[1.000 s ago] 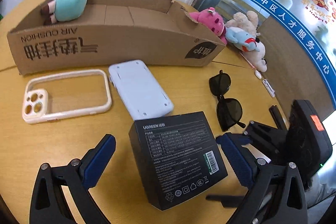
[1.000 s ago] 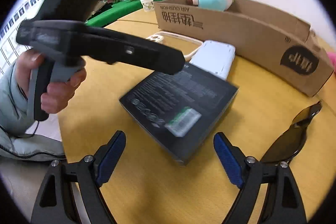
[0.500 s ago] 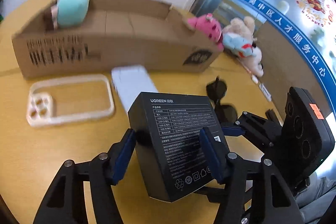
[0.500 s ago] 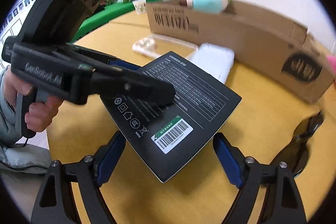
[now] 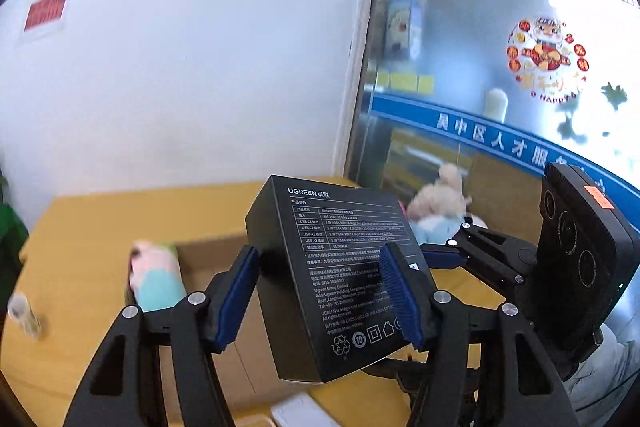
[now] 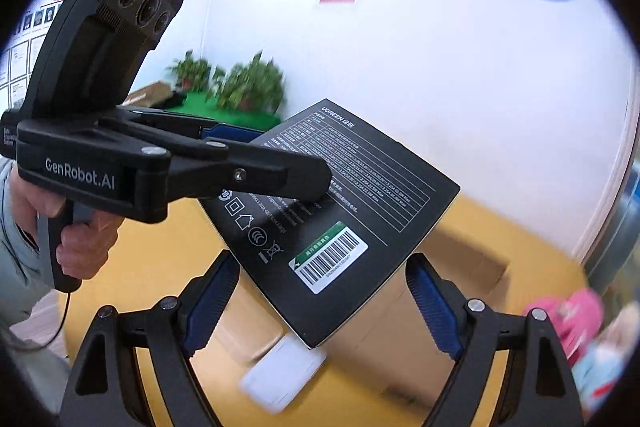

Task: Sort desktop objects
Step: 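Grasp the black UGREEN box with the left and right grippers and lift, then lower the black box into the cardboard box beside the plush and release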

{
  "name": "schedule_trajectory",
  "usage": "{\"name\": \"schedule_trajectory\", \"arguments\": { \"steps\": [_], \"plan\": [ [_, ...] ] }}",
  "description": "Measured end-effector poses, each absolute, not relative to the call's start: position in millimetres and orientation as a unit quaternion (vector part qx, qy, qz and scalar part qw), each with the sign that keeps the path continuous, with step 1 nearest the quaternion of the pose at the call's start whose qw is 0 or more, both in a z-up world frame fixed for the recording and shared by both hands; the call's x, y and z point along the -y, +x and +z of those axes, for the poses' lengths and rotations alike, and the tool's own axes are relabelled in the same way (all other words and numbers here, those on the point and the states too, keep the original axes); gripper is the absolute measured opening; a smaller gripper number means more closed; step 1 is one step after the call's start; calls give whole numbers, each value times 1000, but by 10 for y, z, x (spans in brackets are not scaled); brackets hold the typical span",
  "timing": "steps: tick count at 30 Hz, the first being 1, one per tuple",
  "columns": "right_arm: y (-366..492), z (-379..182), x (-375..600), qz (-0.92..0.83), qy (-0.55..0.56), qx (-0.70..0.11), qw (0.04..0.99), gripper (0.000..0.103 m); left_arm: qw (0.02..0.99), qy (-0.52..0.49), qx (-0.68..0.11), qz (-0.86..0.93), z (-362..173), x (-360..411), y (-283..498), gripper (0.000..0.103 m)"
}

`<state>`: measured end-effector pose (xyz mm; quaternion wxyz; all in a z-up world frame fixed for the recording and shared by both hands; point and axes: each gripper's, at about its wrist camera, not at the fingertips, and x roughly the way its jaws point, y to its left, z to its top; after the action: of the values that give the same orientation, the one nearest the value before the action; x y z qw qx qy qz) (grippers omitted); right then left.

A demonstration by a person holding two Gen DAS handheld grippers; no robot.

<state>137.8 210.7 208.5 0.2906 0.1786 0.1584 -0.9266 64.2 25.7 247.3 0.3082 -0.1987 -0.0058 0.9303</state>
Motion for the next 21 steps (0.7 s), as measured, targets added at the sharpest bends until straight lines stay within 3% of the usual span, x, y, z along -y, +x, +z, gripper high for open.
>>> {"name": "schedule_trajectory", "arguments": {
  "steps": [10, 14, 21],
  "plan": [
    [510, 2762, -2160, -935, 145, -154, 286, 86, 299, -151, 4, 942, 3061, -310, -221, 60],
    [37, 2673, -2115, -932, 162, -148, 290, 86, 288, -174, 17, 942, 2926, -319, -717, 61],
    [-921, 2083, -2007, -912, 238, -133, 306, 86, 265, -270, 51, 924, 2135, -355, -1732, 61]
  ]
}}
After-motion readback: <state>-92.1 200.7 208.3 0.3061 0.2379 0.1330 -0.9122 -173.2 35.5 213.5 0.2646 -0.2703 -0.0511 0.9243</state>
